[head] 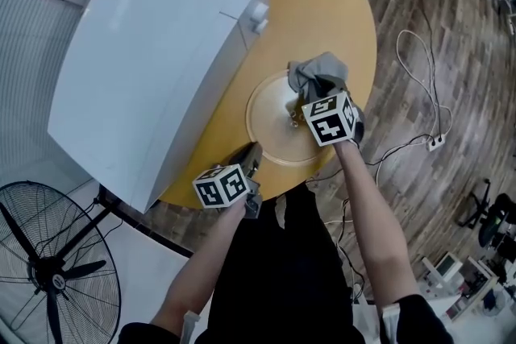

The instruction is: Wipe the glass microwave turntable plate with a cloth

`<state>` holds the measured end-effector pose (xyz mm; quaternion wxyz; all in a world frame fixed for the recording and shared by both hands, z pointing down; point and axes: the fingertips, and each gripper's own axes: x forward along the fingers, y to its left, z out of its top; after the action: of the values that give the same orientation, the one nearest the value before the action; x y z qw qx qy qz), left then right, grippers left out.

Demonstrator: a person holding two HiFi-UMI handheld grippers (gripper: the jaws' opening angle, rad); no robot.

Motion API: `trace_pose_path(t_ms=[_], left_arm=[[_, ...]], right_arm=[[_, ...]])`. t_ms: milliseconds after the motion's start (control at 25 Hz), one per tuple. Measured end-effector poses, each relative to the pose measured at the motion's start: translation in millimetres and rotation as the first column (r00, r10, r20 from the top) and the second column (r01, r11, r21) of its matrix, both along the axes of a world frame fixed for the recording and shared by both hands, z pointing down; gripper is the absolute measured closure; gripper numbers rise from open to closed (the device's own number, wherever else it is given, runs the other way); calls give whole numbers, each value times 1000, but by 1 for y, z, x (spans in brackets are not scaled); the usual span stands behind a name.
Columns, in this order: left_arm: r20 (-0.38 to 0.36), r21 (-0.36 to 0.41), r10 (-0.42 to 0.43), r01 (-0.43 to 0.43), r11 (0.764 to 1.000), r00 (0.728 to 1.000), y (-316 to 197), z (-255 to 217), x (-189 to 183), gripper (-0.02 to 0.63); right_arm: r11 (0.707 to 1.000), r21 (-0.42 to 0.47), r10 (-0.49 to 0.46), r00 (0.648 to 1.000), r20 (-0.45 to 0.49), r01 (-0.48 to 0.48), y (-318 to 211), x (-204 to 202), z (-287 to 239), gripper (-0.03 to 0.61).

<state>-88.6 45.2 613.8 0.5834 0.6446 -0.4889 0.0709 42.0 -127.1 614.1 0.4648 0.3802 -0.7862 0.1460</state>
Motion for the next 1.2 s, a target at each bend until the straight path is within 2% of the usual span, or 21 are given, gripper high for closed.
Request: trace_pose_path(t_ms=[360, 720, 960, 1200], left_arm=[[10, 5, 2, -2, 1000, 1000, 1, 0, 0, 571], [23, 11, -8, 7, 1000, 1000, 1, 0, -1, 571], [27, 9, -17, 17, 1000, 999, 1, 0, -1, 571], [26, 11, -27, 27, 1000, 999, 1, 1, -1, 571]], right_arm=[[997, 0, -81, 997, 12, 81, -4, -42, -1, 554], [979, -46, -189, 972, 137, 197, 32, -100, -3, 554], [945, -158, -236, 931, 277, 287, 78, -124, -4, 554], [909, -316, -130, 903, 409, 273, 115, -122, -5, 554]])
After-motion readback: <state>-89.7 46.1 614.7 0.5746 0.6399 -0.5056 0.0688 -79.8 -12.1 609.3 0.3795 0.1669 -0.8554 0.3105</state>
